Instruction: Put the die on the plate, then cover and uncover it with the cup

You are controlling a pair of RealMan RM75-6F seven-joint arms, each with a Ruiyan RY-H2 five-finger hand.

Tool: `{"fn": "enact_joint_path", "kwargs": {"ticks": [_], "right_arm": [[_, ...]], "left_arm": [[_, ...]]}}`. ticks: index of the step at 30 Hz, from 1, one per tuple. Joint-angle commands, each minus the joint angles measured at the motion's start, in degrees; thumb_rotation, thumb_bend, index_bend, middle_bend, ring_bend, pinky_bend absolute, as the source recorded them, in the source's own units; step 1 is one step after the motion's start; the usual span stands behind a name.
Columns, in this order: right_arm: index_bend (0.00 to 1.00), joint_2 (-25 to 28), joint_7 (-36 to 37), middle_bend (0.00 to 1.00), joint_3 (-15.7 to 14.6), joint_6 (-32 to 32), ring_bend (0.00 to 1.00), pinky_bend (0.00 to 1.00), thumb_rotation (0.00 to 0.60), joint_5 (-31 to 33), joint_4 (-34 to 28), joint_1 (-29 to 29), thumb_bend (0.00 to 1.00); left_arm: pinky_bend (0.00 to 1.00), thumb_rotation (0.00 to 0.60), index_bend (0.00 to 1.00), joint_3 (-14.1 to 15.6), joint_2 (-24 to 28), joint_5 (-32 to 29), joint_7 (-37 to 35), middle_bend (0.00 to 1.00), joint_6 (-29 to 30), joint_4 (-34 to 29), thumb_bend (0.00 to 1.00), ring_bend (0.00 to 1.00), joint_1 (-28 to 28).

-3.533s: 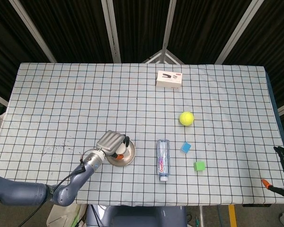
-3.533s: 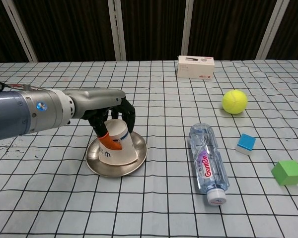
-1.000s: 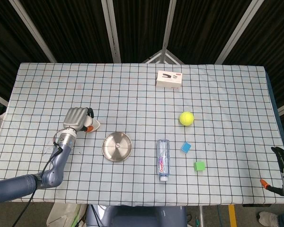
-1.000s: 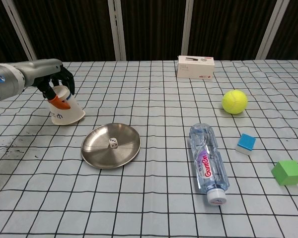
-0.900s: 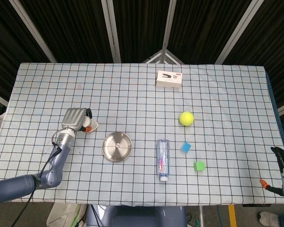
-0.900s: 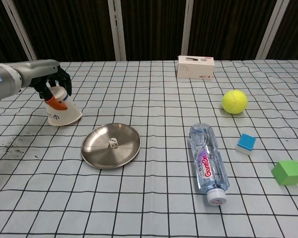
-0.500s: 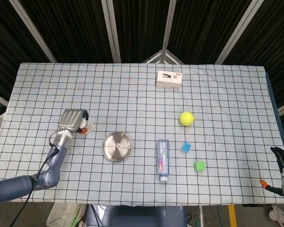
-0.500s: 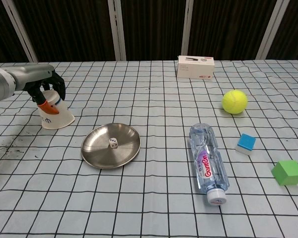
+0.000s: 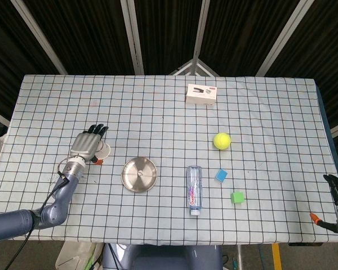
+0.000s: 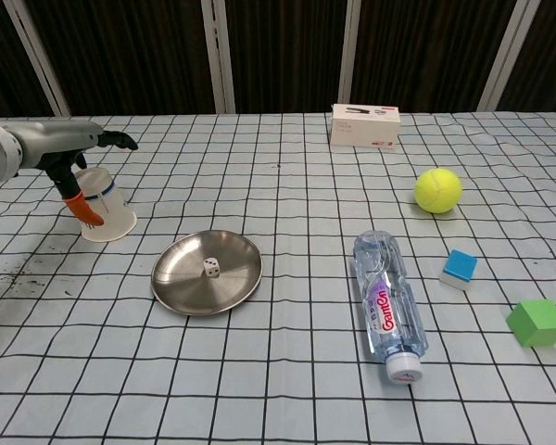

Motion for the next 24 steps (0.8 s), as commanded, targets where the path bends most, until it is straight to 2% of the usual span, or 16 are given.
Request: {"fn": "enact_joint_path", "kwargs": {"ticks": [1,2,3,5,6,9,11,17,24], "right_arm": [[0.13,0.1,0.1,0.14,0.1,0.2,0.10,0.02,0.600,0.0,0.0,-0.1,0.13],[0.13,0.1,0.3,0.14,0.1,0.4,0.10,0.02,0.600,0.0,-0.1,-0.1,0.13],[0.13,0.2,0.3,0.14,0.1,0.5,0.10,0.02,0.600,0.0,-0.1,-0.2,0.13],[0.13,0.3,0.4,0.14,0.1,0.8,0.10,0.02,0.600,-0.2,-0.3,-0.3,0.13],[0.13,0.4,0.5,0.14,0.1,0.9,0.10,0.02,0.600,-0.3,-0.4,-0.4,0.13],[0.13,0.5,0.5,0.14,0.0,1.0,0.10,0.02,0.600,-0.5,-0.6,-0.4,0.13],[0.13,0.5,0.2,0.14,-0.1,1.1,0.10,0.02,0.600,-0.8,-0.7,-0.4,0.13],[0.13,-0.1,-0.6,0.14,-0.2,1.6,0.10,0.02,0.600,-1.9,-0.7,-0.3,0.13],[0.13,-0.8,-0.7,0.14,-0.4,1.4,0.10,0.02,0.600,-2.9,0.6,0.1,0.13]], "left_arm": [[0.18,0.600,0.06,-1.2,5.5,8.4,-7.6,0.00,7.6,-13.4,0.22,0.00,5.4],[0.18,0.600,0.07,-0.3,8.3,12.5,-11.2,0.00,11.9,-20.0,0.22,0.00,9.3],[0.18,0.600,0.08,0.3,9.3,13.9,-11.9,0.00,13.2,-21.8,0.22,0.00,10.5],[0.18,0.600,0.11,5.9,14.4,21.5,-13.1,0.00,20.1,-28.1,0.23,0.00,17.2],[0.18,0.600,0.11,8.2,15.3,24.7,-13.2,0.00,23.2,-28.5,0.24,0.00,19.8],[0.18,0.600,0.13,12.6,15.1,28.6,-12.2,0.02,28.6,-25.6,0.25,0.00,25.0],[0.18,0.600,0.15,13.6,13.9,30.2,-12.9,0.04,31.6,-22.4,0.25,0.00,27.6],[0.18,0.600,0.18,13.6,10.0,35.7,-17.5,0.06,37.8,-15.1,0.26,0.00,32.6],[0.18,0.600,0.19,14.8,9.5,40.1,-18.4,0.05,38.5,-12.3,0.27,0.00,34.8]]}}
